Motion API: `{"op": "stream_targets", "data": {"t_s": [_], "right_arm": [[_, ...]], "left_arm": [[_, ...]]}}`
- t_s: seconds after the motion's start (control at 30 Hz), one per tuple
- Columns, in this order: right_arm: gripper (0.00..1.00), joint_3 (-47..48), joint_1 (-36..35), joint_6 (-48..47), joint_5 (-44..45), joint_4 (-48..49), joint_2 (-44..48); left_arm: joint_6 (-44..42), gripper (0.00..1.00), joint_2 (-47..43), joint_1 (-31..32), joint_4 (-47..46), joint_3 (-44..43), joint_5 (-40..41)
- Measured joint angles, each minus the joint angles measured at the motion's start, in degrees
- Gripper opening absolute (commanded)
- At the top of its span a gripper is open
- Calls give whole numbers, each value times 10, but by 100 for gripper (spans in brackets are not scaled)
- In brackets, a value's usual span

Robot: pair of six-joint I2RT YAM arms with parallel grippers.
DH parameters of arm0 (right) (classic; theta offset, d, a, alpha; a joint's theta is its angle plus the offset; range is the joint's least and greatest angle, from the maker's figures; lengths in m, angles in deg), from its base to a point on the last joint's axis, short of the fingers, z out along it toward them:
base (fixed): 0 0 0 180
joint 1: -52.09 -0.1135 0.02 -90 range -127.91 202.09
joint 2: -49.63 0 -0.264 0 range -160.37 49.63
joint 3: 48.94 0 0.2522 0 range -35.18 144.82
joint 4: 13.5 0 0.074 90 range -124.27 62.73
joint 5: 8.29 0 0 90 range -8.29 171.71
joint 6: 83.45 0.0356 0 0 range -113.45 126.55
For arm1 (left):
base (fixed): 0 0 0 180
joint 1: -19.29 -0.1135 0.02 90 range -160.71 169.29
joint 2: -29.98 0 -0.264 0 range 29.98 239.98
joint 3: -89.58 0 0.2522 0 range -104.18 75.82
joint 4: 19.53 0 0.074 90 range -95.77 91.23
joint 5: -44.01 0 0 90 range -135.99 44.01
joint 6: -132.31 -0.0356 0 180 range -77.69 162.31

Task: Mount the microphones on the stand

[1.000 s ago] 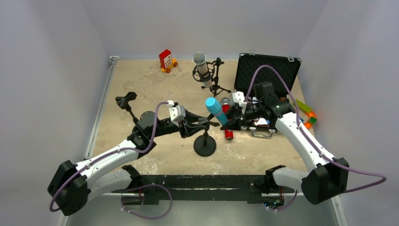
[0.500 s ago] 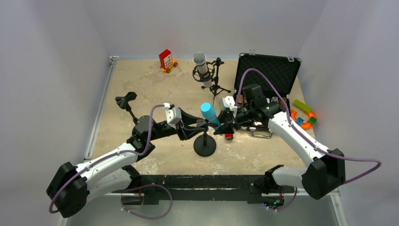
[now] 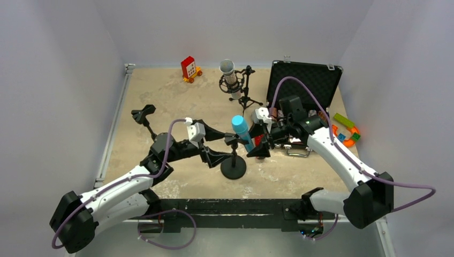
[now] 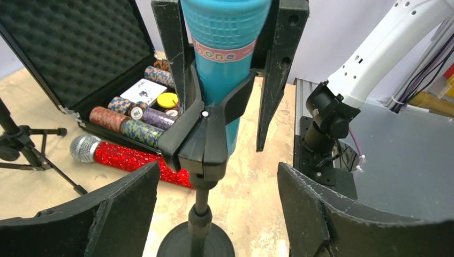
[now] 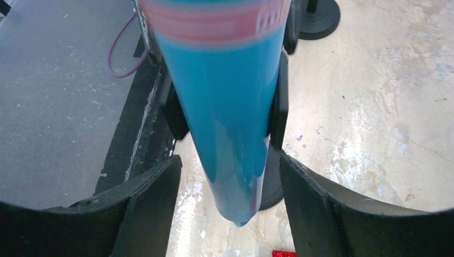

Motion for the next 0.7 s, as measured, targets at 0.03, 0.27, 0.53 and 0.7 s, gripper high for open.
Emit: {"op": "stream_targets", "data": {"t_s": [0.03, 0.27, 0.53, 0.7], "right_arm": [[74, 0, 6, 0, 0, -3, 6], [75, 0, 54, -27, -21, -34, 49], [75, 0, 93, -67, -46, -68, 73], [75, -2, 107, -68, -61, -67, 85]], "left_arm": [[-5, 85, -10, 0, 10, 0, 0], [-53, 84, -63, 0, 61, 15, 1], [-78, 81, 42, 4, 27, 59, 5], [-82, 77, 152, 7, -70, 54, 11]]}}
